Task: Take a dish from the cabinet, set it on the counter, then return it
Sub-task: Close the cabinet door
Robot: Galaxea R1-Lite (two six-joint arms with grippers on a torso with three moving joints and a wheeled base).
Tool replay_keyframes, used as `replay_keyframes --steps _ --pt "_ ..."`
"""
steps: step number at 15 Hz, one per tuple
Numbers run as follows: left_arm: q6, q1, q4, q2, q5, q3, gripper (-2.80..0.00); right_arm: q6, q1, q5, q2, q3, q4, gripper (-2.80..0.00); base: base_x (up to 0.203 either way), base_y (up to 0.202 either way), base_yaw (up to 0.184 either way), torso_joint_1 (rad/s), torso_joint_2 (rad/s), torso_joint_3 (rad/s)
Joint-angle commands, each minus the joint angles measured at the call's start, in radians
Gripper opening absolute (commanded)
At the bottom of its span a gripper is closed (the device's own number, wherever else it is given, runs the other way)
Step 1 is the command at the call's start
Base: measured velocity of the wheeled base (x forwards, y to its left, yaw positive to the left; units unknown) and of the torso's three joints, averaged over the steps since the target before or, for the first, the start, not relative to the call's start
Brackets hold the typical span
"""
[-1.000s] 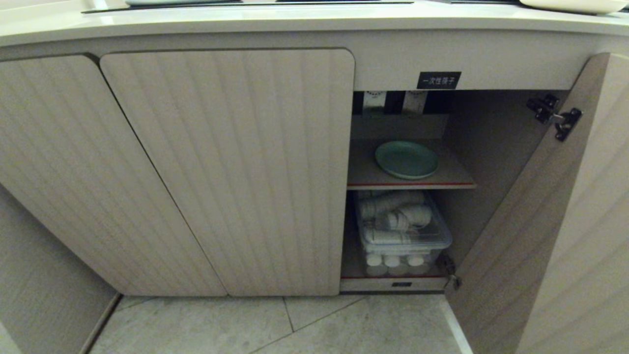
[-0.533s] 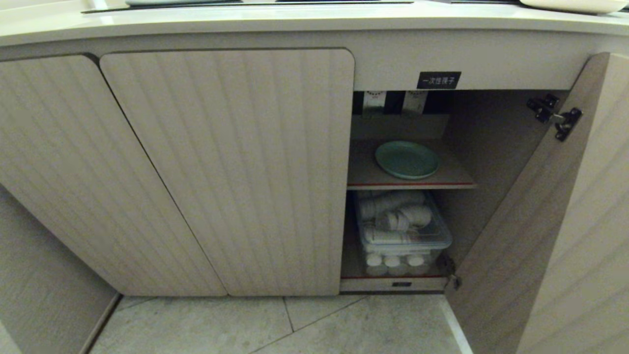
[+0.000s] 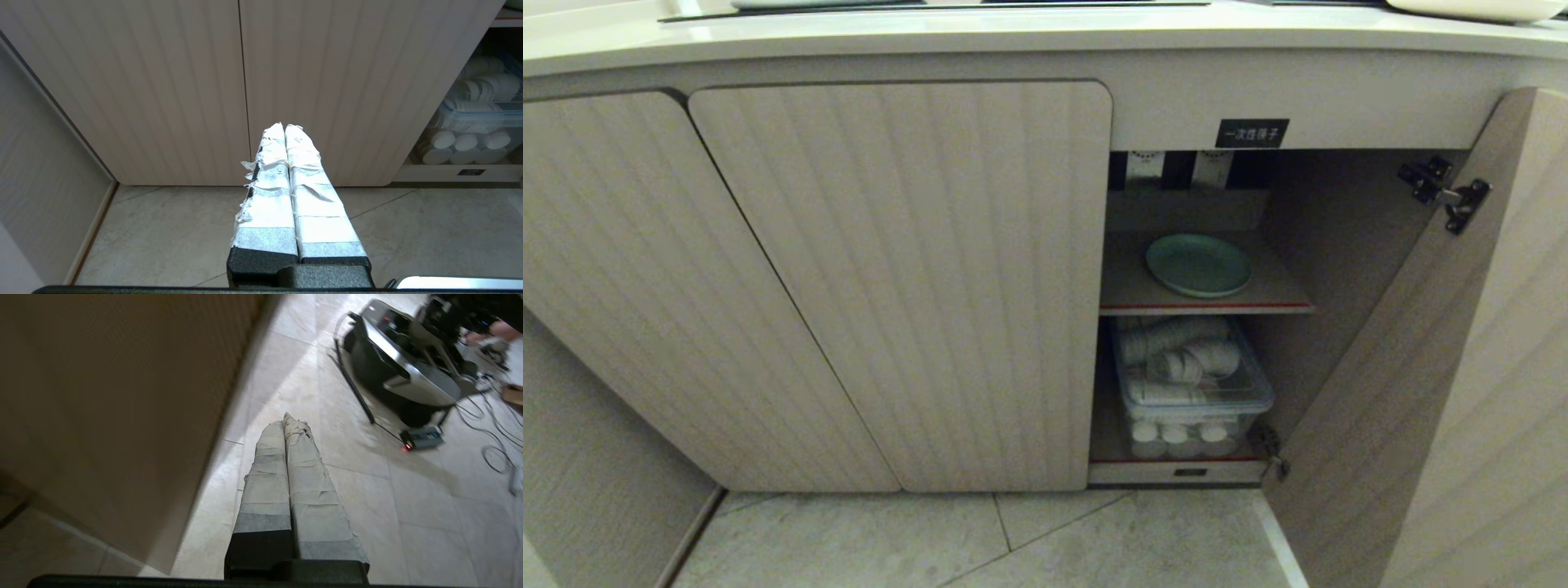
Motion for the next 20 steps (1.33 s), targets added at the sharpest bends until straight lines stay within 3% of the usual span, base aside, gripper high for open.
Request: replay_keyframes --steps 1,13,20 --pt "0.000 0.000 0.000 0.000 0.000 0.000 -2.80 -0.003 0.039 0.003 0.001 -0.023 -0.007 -2.80 0.000 0.000 0.000 0.000 0.00 0.000" --pt "0.000 0.000 0.000 0.000 0.000 0.000 -2.80 -0.011 0.170 0.015 0.045 -0.067 -0.074 -2.80 0.000 0.000 0.000 0.000 0.00 0.000" --pt "0.000 0.000 0.000 0.000 0.000 0.000 -2.80 -0.005 0.299 0.028 0.036 -0.099 -0.073 -2.80 0.000 0.000 0.000 0.000 0.00 0.000"
